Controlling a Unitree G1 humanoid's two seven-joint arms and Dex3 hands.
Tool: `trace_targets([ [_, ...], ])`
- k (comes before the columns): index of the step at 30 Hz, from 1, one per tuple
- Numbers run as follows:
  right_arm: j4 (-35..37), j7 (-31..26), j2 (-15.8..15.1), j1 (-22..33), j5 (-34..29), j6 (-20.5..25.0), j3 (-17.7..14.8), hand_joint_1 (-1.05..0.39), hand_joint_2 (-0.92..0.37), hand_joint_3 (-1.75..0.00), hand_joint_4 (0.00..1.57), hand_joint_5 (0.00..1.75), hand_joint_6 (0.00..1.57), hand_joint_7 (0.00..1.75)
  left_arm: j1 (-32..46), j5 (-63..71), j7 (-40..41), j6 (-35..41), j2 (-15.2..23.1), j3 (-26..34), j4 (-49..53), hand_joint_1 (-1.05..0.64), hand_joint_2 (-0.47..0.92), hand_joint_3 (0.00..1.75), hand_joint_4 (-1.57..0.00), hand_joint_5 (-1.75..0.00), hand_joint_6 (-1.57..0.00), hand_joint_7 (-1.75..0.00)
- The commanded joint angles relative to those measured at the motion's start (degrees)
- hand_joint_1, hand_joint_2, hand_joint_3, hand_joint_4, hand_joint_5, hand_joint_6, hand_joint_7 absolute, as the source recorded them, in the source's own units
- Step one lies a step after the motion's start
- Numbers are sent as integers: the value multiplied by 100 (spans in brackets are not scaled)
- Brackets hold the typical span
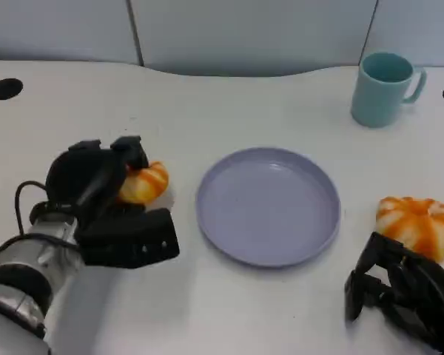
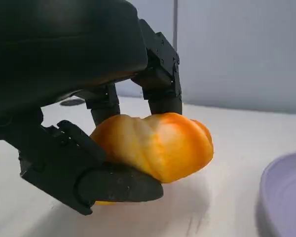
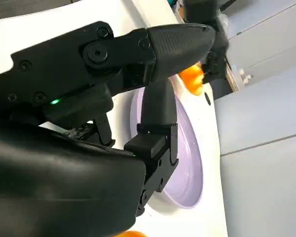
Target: Grasp the bread from the table and place it into the plate.
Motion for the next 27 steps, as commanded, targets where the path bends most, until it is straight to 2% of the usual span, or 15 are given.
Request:
trace_targets([
  [1, 141, -3, -55, 66, -30, 53, -21, -52, -92, -25, 68, 175, 55, 153, -155, -100, 61, -421, 32, 73, -201, -15, 56, 106, -87, -175, -66, -175],
  [10, 211, -6, -27, 44, -46, -16, -18, -52, -92, -25, 69, 175, 56, 154, -352, 180, 444, -1017, -160, -143, -500, -16, 49, 115, -88, -175, -68, -175],
  [15, 166, -22, -30, 50, -39, 35, -12, -52, -92, -24, 68, 175, 57, 154, -522, 261, 294, -1565, -310, -293, -573, -19, 53, 120, -91, -175, -72, -175],
  [19, 126, -71, -27, 78, -91, -36, 18, -52, -92, -24, 67, 175, 56, 154, -593, 388, 444, -1773, -402, -400, -501, -20, 56, 114, -93, -175, -75, -175],
  [24, 116, -107, 13, 95, -78, -54, 33, -51, -92, -24, 67, 175, 55, 155, -745, 361, -7, -1807, -607, -480, -365, -24, 57, 112, -94, -175, -76, -175],
  [27, 79, -64, 18, 114, -26, 40, 37, -51, -92, -25, 68, 175, 56, 155, -885, 409, -330, -1642, -742, -549, -254, -27, 64, 100, -93, -175, -75, -175],
])
